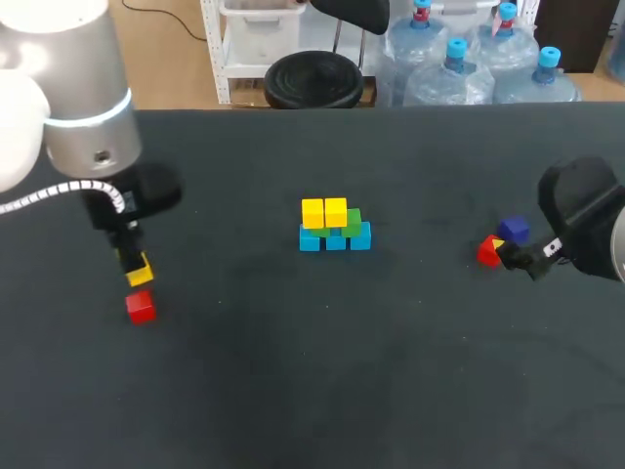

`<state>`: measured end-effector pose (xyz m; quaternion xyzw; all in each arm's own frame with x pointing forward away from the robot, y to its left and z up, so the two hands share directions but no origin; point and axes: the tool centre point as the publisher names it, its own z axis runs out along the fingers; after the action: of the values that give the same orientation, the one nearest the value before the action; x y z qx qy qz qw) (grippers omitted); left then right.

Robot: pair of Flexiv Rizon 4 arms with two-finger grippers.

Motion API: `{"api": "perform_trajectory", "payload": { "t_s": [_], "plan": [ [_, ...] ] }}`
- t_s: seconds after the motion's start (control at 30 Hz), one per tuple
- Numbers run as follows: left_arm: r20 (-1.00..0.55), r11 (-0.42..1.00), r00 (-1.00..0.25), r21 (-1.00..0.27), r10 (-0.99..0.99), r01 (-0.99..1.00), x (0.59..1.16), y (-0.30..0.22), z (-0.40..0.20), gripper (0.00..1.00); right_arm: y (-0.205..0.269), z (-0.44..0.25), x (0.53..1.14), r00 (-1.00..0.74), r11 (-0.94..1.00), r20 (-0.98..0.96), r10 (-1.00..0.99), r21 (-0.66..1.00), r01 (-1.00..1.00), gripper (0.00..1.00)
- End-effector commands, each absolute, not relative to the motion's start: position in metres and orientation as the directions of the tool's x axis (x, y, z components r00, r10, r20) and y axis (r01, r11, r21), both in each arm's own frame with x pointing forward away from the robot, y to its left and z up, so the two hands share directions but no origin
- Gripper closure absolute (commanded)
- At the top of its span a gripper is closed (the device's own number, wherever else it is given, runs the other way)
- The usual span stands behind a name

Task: Place the blue cubes, place green cubes on the blue cubes, place the yellow cubes on the green cubes, then place the red cubes on the yellow cubes, and place purple cube on the red cubes.

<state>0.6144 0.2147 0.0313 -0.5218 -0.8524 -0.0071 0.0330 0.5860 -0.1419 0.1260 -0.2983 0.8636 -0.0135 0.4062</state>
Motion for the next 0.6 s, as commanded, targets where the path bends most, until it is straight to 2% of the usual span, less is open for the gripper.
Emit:
{"api": "perform_trajectory", "payload": {
  "t_s": [0.03,0.6],
  "plan": [
    [0.045,0.438,-0.437,-0.016,0.898,0.899,0.616,0.208,0.039,1.00,-0.143,0.124,0.586,-0.485,0.823,-0.701,-0.522,-0.265,-0.503,0.00],
    [-0.087,0.242,-0.236,0.065,0.968,0.968,0.639,0.145,0.098,1.00,-0.143,0.124,0.586,-0.485,0.823,-0.701,-0.522,-0.265,-0.503,0.00]
  ]
}}
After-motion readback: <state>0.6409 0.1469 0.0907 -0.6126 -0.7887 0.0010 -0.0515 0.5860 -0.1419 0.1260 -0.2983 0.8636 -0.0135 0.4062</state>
